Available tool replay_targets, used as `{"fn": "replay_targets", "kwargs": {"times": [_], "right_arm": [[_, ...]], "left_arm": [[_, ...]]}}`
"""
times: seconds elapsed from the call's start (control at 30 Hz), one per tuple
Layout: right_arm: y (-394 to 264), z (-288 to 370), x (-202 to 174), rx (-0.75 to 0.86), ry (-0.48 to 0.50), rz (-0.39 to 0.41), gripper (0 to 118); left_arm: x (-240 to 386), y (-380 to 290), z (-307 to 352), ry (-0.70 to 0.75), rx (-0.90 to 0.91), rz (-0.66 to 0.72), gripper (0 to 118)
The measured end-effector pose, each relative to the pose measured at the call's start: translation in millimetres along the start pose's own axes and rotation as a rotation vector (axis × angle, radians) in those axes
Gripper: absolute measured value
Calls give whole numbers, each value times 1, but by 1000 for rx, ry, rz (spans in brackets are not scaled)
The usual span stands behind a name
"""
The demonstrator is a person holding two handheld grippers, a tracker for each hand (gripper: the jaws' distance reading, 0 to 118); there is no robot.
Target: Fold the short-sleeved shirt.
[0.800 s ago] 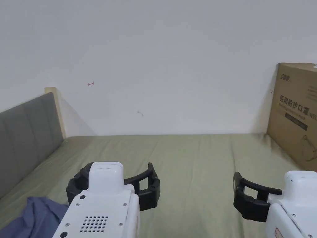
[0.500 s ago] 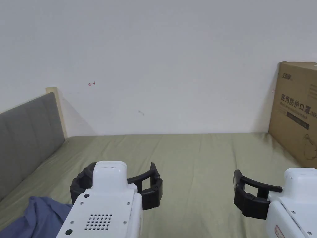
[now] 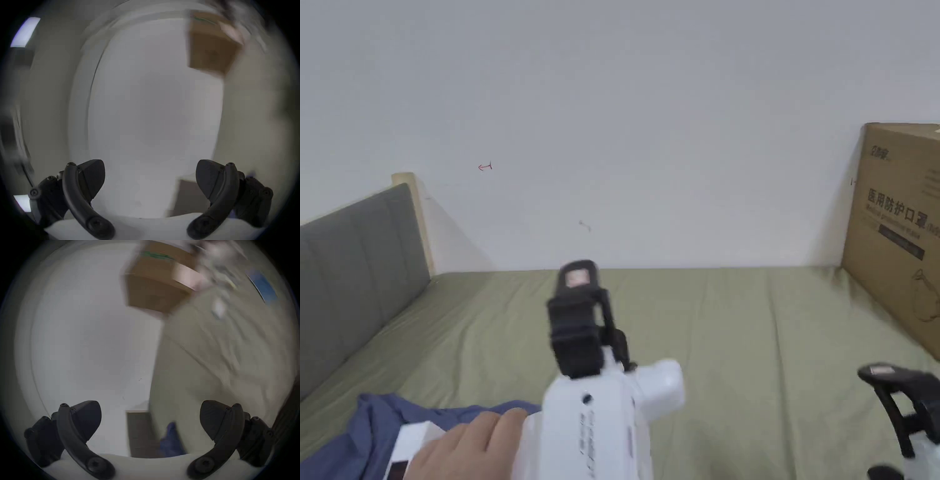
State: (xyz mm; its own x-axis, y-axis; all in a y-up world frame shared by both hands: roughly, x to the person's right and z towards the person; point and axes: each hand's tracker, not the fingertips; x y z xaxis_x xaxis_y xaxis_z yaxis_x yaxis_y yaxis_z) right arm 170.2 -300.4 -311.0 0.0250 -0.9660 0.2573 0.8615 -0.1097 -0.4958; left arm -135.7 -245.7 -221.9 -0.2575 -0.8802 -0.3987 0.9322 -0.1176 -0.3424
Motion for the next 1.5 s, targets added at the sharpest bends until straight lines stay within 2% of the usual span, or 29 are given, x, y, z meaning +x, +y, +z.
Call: {"fn": "replay_targets", "kwargs": {"times": [0.03, 0.07, 0.1, 0.13, 0.23, 0.33, 0.43, 0.47, 0.53, 0.57, 0.6, 0.63, 0.7, 0.77, 0.83, 1.13, 1.5], "right_arm": [[3, -1, 16, -10, -25, -90, 118], [4, -1, 29, -11, -46, -110, 118], [6, 0, 33, -12, -73, -94, 118], [3, 4, 34, -3, -105, -53, 118], [11, 9, 16, 52, -34, 55, 118], [4, 14, -43, 113, 45, 421, 118], [-28, 21, -103, 234, 91, 916, 118], [-42, 23, -109, 288, 80, 1069, 118], [-75, 23, -119, 388, 48, 1422, 118], [-92, 21, -117, 438, 13, 1575, 118], [-107, 19, -111, 521, -38, 1721, 118], [-117, 16, -105, 564, -63, 1805, 118], [-127, 10, -91, 523, -61, 1845, 118], [-127, 6, -85, 427, -27, 1775, 118], [-122, 5, -80, 394, -35, 1719, 118], [-113, 10, -79, 376, -30, 1655, 118], [-109, 11, -83, 379, -31, 1659, 118]], "left_arm": [[5, -3, 3, -3, 33, -25, 113], [-2, -4, 4, -90, 41, 108, 113], [-3, -11, 4, -190, 18, 292, 113], [-9, -14, -1, -249, -55, 400, 113], [-29, -29, -22, -236, -207, 605, 113], [-56, -58, -36, -295, -314, 1032, 113], [-63, -89, -43, -330, -412, 1419, 113], [-62, -99, -42, -322, -414, 1517, 113], [-60, -107, -30, -274, -381, 1639, 113], [-60, -106, -26, -243, -367, 1623, 113], [-59, -104, -23, -224, -361, 1604, 113], [-56, -98, -17, -220, -356, 1594, 113], [-53, -94, -13, -230, -346, 1594, 113], [-49, -87, -12, -257, -346, 1594, 113], [-45, -84, -13, -291, -348, 1589, 113], [-40, -79, -13, -320, -333, 1597, 113], [-34, -75, -14, -352, -341, 1611, 113]]}}
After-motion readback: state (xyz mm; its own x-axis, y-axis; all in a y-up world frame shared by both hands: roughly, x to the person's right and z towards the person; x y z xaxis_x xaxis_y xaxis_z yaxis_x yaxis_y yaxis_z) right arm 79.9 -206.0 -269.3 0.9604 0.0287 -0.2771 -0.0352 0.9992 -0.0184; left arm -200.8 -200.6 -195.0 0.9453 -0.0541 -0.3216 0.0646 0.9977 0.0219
